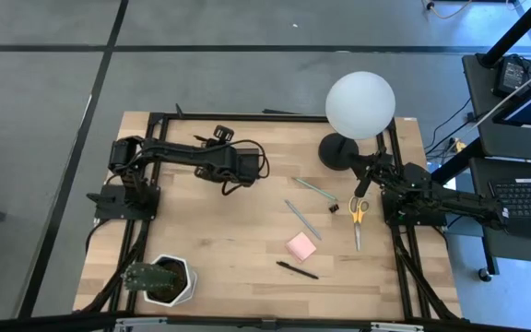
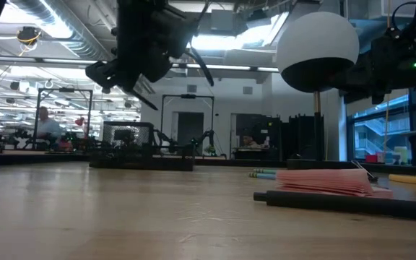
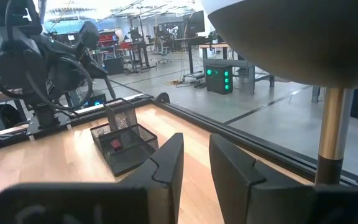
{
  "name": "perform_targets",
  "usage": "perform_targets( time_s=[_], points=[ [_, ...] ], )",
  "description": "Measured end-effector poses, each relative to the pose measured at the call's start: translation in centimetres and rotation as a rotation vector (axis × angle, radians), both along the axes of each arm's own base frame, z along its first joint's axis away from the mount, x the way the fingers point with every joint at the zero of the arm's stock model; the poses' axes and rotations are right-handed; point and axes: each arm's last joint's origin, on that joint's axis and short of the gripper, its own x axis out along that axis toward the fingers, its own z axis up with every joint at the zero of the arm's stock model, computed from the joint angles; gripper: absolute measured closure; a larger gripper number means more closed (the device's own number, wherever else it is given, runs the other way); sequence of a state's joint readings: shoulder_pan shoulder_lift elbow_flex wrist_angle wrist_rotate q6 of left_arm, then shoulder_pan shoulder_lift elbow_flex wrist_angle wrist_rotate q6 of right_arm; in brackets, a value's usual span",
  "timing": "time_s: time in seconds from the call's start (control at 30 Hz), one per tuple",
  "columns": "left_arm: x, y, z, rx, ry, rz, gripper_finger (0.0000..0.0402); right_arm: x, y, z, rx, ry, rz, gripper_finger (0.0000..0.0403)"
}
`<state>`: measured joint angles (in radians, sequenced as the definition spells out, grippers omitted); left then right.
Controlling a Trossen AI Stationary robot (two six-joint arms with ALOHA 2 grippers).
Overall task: Pick and place office supplies into organizer
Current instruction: Put the left black pen into the desk organizer
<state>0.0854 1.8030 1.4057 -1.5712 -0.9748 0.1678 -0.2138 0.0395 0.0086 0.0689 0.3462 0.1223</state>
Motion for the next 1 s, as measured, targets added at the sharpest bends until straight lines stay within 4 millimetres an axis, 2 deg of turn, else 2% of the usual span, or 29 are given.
perform_targets(
  time_s=[0.4, 0.77, 1.0],
  points=[
    [-0.1, 0.4, -0.2, -0.026, 0.055, -0.012, 0.0384, 0.0, 0.0, 0.0, 0.000, 0.000, 0.000, 0.0322],
    [-2.1, 0.6, -3.2, -0.038, 0.126, 0.061, 0.0384, 0.0, 0.0, 0.0, 0.000, 0.000, 0.000, 0.0322],
    [-2.4, 1.1, -3.4, -0.051, 0.087, 0.126, 0.0384, 0.0, 0.0, 0.0, 0.000, 0.000, 0.000, 0.0322]
  ],
)
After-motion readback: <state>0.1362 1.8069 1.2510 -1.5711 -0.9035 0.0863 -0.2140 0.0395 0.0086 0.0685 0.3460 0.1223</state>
